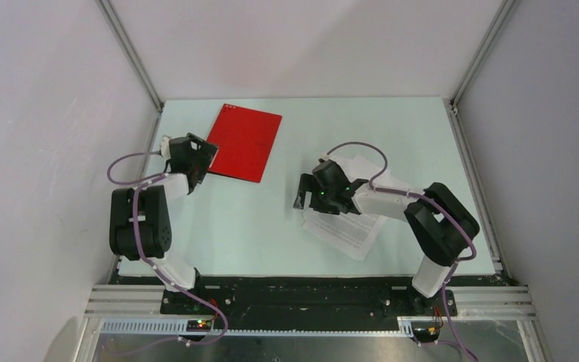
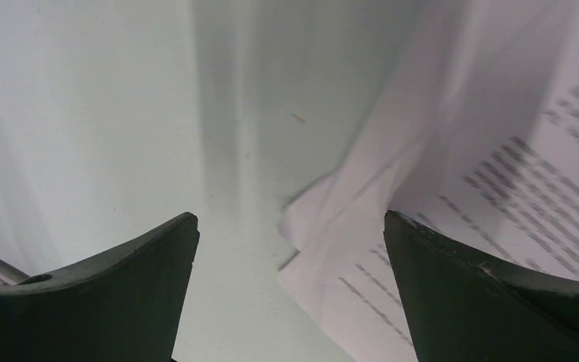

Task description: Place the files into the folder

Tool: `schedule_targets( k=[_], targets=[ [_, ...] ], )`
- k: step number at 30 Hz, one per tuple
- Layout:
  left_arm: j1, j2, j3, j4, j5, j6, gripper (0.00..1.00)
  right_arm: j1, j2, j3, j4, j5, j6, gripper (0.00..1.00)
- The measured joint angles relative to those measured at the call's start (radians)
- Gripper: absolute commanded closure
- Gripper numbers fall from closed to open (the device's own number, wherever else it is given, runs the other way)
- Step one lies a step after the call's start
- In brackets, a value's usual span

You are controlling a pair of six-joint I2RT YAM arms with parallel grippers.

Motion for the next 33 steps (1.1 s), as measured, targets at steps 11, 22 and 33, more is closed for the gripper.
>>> schedule_targets(
  k=[11, 22, 33],
  targets=[
    [0.018, 0.064, -0.043, 0.194, -0.002, -0.080, 0.00, -0.109, -0.133, -0.147, -0.002, 0.010, -0.002, 0.01],
    [0.040, 0.033, -0.138, 0.225, -0.005, -0.086, 0.01, -0.140, -0.186, -0.192, -0.021, 0.006, -0.022, 0.01],
    [0.043, 0.048, -0.137, 0.316, 0.000, -0.124, 0.15, -0.113, -0.207, -0.192, -0.087, -0.019, -0.038, 0.01]
  ],
)
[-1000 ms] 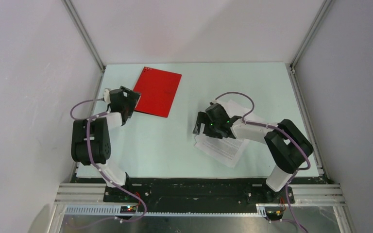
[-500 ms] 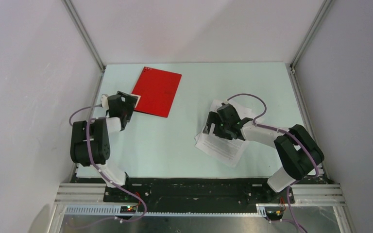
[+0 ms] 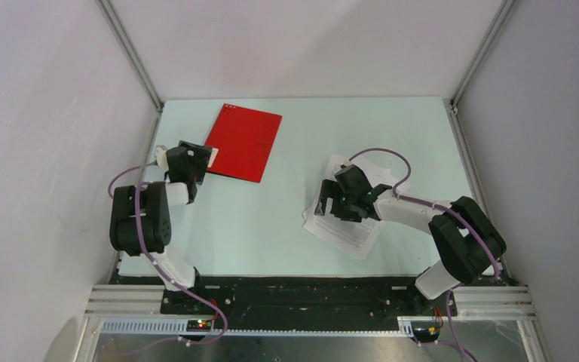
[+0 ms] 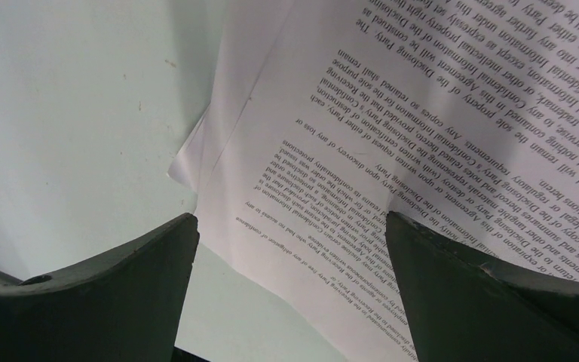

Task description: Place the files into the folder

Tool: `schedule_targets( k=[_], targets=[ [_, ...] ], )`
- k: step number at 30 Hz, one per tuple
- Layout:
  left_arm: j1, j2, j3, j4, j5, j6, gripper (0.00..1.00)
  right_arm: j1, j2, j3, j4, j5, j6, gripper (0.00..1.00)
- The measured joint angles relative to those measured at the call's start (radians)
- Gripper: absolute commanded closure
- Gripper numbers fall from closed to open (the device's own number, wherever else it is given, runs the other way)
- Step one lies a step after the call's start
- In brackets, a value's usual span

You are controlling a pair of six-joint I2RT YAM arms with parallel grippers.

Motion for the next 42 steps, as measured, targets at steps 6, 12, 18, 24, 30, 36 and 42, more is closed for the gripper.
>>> schedule_targets(
  k=[6, 12, 18, 24, 30, 36, 42],
  targets=[
    [0.001, 0.035, 0.000, 0.033, 0.006, -0.028, 0.18, 0.010, 0.000, 0.006, -0.009, -0.013, -0.001, 0.01],
    [0.001, 0.034, -0.006, 0.057, 0.006, -0.043, 0.17, 0.014, 0.000, 0.018, -0.015, -0.016, -0.003, 0.01],
    [0.004, 0.008, -0.045, 0.065, 0.006, -0.050, 0.17, 0.021, 0.000, 0.019, -0.015, -0.017, -0.004, 0.01],
    [0.011, 0.002, -0.062, 0.064, 0.006, -0.050, 0.17, 0.027, 0.000, 0.026, -0.016, -0.017, -0.004, 0.01],
    [0.018, 0.002, -0.064, 0.064, 0.007, -0.050, 0.19, 0.027, 0.000, 0.029, -0.016, -0.017, -0.004, 0.00],
    [0.023, 0.009, -0.063, 0.066, 0.009, -0.052, 0.24, 0.029, 0.000, 0.029, -0.016, -0.017, -0.005, 0.01],
    [0.025, 0.050, -0.043, 0.082, 0.023, -0.071, 0.29, 0.031, 0.000, 0.029, -0.016, -0.018, -0.008, 0.01]
  ],
)
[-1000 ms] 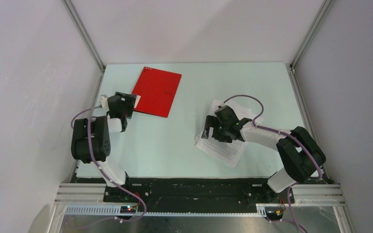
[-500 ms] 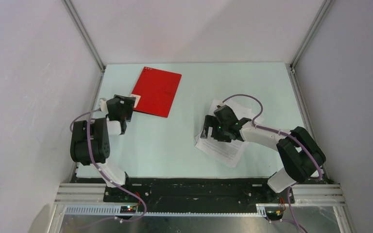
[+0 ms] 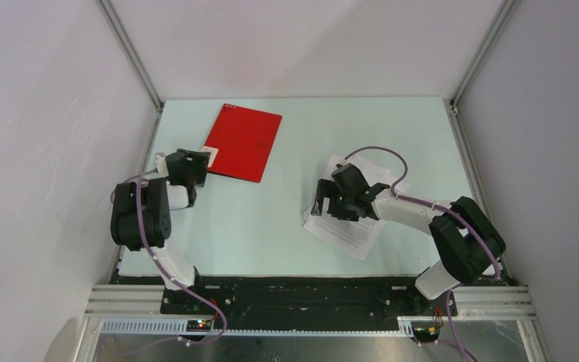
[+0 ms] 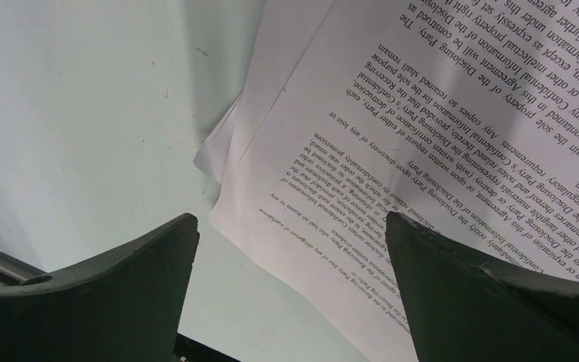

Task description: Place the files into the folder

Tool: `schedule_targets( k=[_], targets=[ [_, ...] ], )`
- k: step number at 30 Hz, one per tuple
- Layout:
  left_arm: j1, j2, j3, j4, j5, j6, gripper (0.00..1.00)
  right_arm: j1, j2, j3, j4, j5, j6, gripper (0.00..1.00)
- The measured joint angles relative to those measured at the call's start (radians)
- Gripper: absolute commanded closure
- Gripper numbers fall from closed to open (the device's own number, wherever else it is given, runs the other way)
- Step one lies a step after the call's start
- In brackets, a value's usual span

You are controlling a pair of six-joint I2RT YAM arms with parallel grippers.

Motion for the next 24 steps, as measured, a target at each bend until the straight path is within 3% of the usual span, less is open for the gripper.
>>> schedule_targets(
  k=[4, 8, 13, 18, 24],
  targets=[
    [0.000, 0.031, 0.006, 0.031, 0.011, -0.021, 0.35, 0.000, 0.000, 0.000, 0.000, -0.006, 0.000, 0.01],
    [0.001, 0.067, 0.006, 0.067, 0.028, -0.055, 0.50, 0.000, 0.004, 0.000, 0.001, -0.010, 0.000, 0.01],
    [0.003, 0.106, 0.008, 0.091, 0.046, -0.119, 0.96, 0.000, 0.010, 0.000, 0.002, -0.017, 0.000, 0.01],
    [0.001, 0.109, 0.008, 0.096, 0.111, -0.228, 1.00, 0.000, 0.014, 0.022, 0.002, -0.030, 0.000, 0.00],
    [-0.018, -0.057, -0.039, 0.036, 0.162, -0.390, 1.00, 0.000, 0.073, 0.150, 0.032, -0.075, 0.010, 0.01]
  ],
)
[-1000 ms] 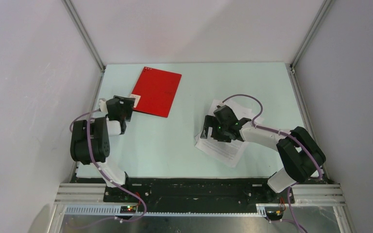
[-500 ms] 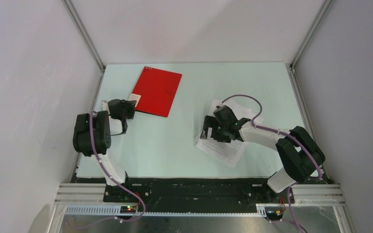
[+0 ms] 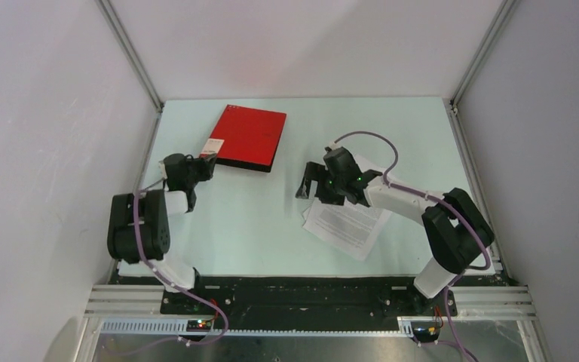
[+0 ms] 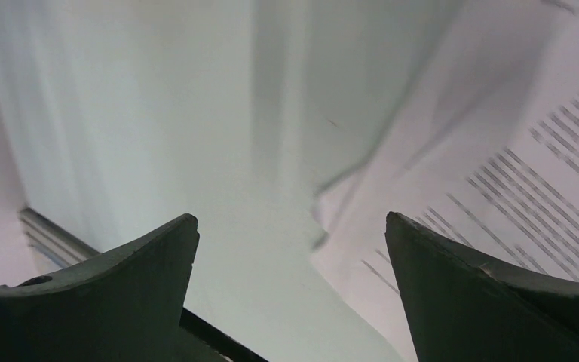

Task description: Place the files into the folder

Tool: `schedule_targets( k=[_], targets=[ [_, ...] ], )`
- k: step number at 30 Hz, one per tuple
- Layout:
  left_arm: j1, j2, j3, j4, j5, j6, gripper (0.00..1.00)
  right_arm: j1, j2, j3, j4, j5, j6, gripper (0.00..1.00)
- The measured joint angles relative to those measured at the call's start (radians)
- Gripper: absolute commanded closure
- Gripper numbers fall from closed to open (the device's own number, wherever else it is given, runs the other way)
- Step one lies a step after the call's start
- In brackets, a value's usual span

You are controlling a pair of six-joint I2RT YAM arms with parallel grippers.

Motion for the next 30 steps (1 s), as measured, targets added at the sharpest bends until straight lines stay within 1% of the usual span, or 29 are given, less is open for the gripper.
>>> schedule_targets(
  k=[5, 8, 15, 24, 26, 28, 29, 30],
  targets=[
    [-0.009, -0.203, -0.067, -0.076, 0.039, -0.113, 1.00, -0.008, 0.066, 0.097, 0.072, -0.037, 0.038, 0.02],
    [-0.010, -0.287, -0.113, -0.106, 0.059, -0.164, 1.00, -0.018, 0.117, 0.132, 0.130, -0.071, 0.089, 0.03],
    [-0.011, -0.400, -0.197, -0.170, 0.089, -0.223, 1.00, -0.031, 0.225, 0.147, 0.271, -0.115, 0.231, 0.06],
    [-0.012, -0.470, -0.204, -0.190, 0.126, -0.248, 1.00, -0.035, 0.401, 0.197, 0.467, -0.159, 0.443, 0.15],
    [-0.012, -0.476, -0.210, -0.190, 0.134, -0.249, 1.00, -0.037, 0.440, 0.217, 0.517, -0.166, 0.495, 0.18],
    [-0.012, -0.484, -0.222, -0.190, 0.142, -0.254, 1.00, -0.040, 0.474, 0.236, 0.563, -0.167, 0.547, 0.25],
    [-0.012, -0.490, -0.230, -0.191, 0.148, -0.255, 1.00, -0.040, 0.489, 0.246, 0.585, -0.167, 0.571, 0.33],
    [-0.012, -0.496, -0.238, -0.191, 0.155, -0.255, 1.00, -0.040, 0.500, 0.256, 0.601, -0.167, 0.591, 0.38]
  ],
)
